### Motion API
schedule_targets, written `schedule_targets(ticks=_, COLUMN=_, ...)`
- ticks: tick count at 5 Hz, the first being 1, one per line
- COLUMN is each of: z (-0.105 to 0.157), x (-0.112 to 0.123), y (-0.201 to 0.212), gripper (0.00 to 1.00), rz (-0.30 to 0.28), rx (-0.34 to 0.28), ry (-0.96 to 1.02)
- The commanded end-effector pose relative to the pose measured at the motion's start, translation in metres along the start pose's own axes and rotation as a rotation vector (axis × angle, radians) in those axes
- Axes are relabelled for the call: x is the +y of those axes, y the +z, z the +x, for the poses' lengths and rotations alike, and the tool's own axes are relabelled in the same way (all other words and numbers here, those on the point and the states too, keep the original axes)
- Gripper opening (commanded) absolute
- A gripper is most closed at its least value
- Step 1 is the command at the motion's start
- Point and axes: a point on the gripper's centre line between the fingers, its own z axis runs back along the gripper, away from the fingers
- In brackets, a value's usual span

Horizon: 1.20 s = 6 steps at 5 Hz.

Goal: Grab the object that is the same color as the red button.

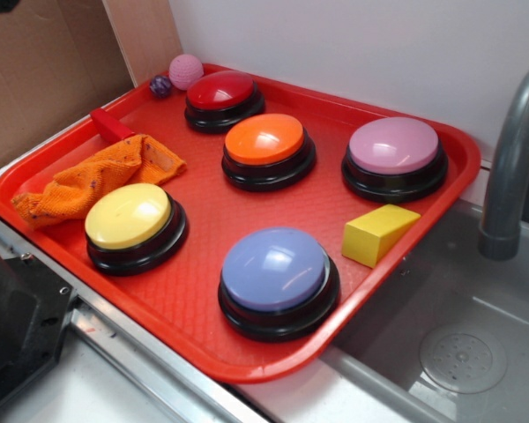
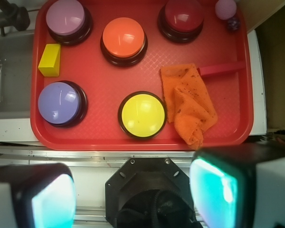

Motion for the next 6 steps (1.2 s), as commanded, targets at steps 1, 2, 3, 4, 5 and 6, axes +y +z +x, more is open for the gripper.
schedule_targets(ticks=1, z=0.0, x=0.0, y=0.0, gripper=1.0, rz=0.0, rx=0.0, ry=0.0)
schedule_targets(ticks=2, z=0.016, x=0.013, y=-0.016, gripper=1.0, rz=-0.02, rx=-0.047, ry=0.202)
schedule_targets(ticks=3, z=0.034, x=0.025, y=-0.034, gripper=1.0, rz=-0.019, rx=-0.072, ry=0.366)
schedule_targets(ticks=4, z=0.047, x=0.051, y=-0.056, gripper=1.0, rz=-0.042, rx=-0.102, ry=0.617)
schedule_targets(ticks=5, z=0.055, x=0.081, y=-0.079, gripper=1.0, rz=0.0, rx=-0.136, ry=0.862)
schedule_targets(ticks=6, z=0.054, x=0.106, y=-0.097, gripper=1.0, rz=0.054, rx=-0.167, ry=1.088)
